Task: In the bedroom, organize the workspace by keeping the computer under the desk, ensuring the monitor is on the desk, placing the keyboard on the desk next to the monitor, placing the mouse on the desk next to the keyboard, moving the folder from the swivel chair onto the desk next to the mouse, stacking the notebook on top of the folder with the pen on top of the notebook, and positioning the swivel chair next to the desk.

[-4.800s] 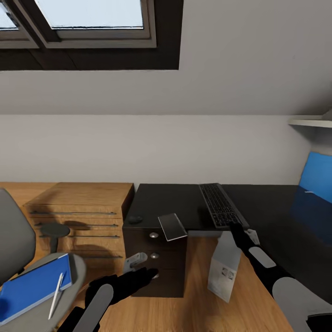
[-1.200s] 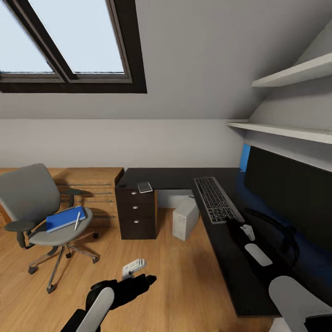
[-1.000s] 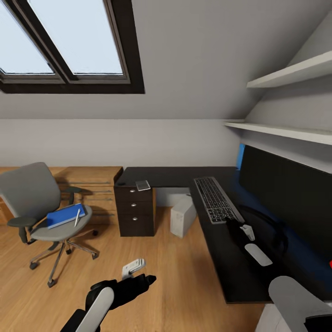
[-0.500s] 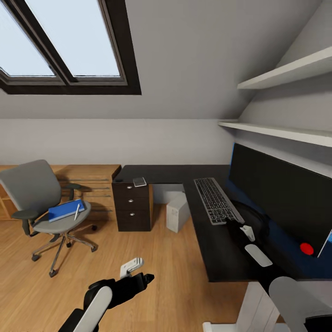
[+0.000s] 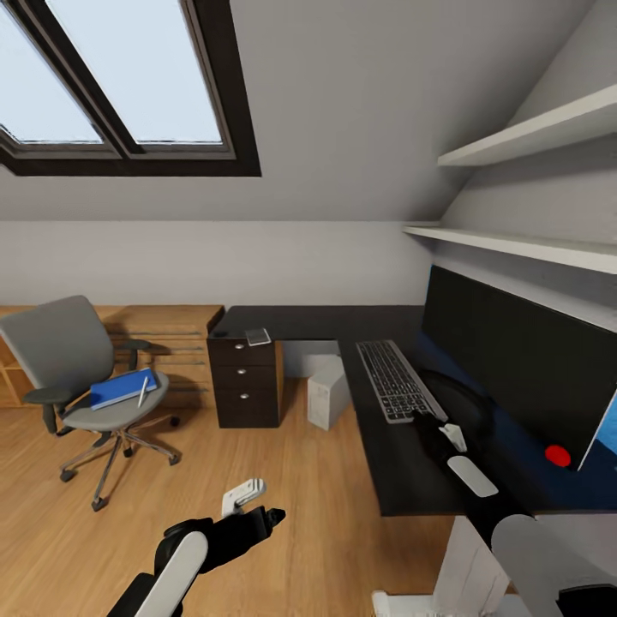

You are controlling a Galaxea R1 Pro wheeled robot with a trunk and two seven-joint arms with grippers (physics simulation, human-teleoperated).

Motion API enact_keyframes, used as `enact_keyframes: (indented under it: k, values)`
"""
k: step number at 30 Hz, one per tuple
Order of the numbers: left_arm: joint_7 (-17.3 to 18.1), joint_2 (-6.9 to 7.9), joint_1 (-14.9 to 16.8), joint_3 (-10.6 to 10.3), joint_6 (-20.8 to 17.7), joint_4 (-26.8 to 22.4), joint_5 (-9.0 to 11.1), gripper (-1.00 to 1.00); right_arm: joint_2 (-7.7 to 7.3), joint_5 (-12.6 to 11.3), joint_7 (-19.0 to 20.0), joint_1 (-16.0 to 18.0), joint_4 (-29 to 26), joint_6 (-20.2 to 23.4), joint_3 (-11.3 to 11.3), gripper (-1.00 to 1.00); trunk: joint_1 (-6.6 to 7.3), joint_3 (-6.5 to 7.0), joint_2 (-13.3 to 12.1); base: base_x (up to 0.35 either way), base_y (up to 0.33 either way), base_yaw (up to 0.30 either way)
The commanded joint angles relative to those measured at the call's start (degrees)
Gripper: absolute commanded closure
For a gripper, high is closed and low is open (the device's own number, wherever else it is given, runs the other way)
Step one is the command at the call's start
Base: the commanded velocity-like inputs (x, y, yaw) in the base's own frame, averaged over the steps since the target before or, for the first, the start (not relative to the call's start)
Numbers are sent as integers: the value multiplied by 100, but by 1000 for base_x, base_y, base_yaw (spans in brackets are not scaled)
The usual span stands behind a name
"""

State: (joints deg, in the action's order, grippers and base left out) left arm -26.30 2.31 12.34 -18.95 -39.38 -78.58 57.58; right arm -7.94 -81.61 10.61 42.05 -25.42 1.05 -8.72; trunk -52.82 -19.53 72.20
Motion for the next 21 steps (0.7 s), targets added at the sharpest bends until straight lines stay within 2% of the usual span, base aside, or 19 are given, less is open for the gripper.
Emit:
enact_keyframes:
  k: [1,7,21]
  values:
    - [-63,2,5,-15,1,-8,60,-100,-6,-61,4,5,2,7,-29,100,2,-7,5,-233,-172,0]
    - [-60,-10,5,-39,1,-7,60,-100,-12,-69,-158,5,2,15,-16,100,2,-7,5,-128,-100,0]
    - [-30,-5,5,-41,9,-31,60,-100,18,-83,-518,5,9,12,-35,100,2,-7,5,13,-5,0]
